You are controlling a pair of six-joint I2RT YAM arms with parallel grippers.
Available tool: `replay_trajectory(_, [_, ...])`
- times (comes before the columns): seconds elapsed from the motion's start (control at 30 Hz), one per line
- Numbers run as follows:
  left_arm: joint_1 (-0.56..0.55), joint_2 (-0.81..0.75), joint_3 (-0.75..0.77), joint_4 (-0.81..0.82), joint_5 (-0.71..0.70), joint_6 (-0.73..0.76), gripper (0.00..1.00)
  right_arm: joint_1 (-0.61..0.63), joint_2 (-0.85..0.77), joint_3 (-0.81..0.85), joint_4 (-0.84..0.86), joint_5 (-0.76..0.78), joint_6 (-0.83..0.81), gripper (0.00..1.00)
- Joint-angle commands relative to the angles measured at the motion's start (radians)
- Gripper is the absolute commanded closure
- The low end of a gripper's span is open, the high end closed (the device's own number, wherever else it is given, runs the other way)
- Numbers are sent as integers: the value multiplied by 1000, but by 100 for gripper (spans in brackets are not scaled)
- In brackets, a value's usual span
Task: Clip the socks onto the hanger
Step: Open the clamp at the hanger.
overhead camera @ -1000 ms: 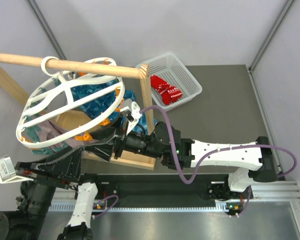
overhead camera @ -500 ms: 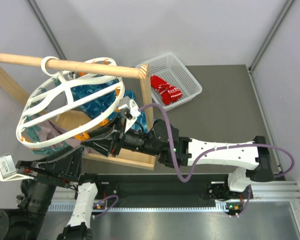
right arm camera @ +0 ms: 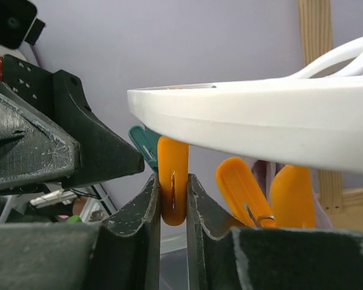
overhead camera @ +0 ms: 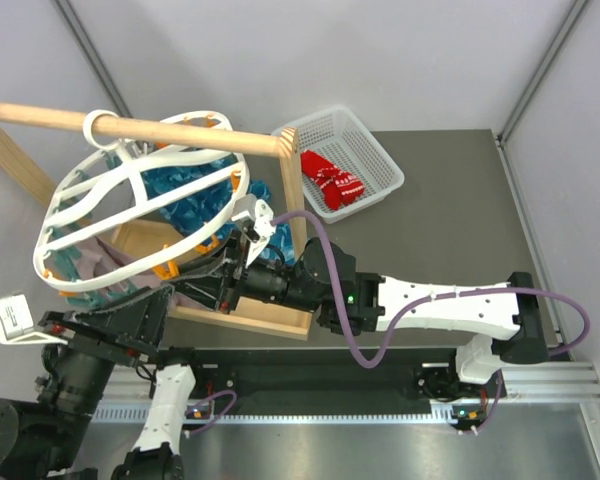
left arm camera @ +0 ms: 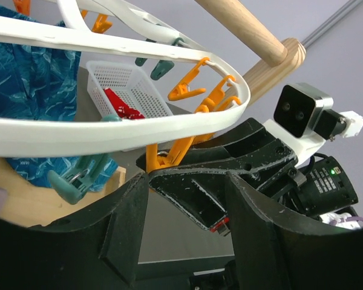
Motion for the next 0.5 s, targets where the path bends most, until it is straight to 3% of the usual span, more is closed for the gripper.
replay_trajectory(0.0, [-1, 62, 7, -48, 4, -31, 42, 18, -18, 77, -62, 95, -68, 100])
replay_trajectory(0.23, [68, 108, 45, -105, 13, 40, 43, 72, -18, 105, -127, 218, -186, 100])
replay_trajectory(0.47, [128, 117, 57, -98, 8, 60, 41, 75, -44, 88, -146, 244, -214, 100])
